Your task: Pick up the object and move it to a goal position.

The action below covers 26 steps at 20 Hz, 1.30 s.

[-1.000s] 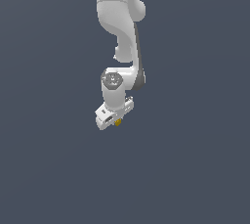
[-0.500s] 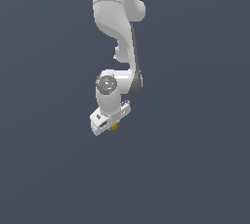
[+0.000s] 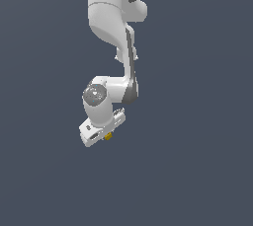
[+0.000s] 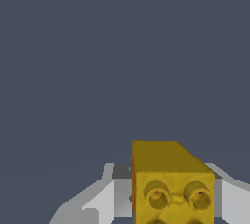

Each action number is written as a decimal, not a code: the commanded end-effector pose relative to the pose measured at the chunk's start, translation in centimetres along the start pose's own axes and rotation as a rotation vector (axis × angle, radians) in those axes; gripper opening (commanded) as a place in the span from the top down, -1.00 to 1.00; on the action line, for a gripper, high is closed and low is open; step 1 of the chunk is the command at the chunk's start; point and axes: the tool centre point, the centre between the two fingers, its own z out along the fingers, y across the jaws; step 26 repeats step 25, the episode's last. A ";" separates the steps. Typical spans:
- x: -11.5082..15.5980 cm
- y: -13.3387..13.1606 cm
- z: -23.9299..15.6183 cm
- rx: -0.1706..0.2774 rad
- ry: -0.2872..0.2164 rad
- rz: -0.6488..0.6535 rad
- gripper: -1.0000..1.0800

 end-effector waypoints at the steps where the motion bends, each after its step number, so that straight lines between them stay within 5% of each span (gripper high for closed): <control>1: 0.5 1.4 -0.3 0.000 0.000 0.000 1.00; 13: 2.2 6.1 -1.4 0.000 0.000 0.000 1.00; 26: 2.7 7.4 -1.6 0.000 0.000 0.000 1.00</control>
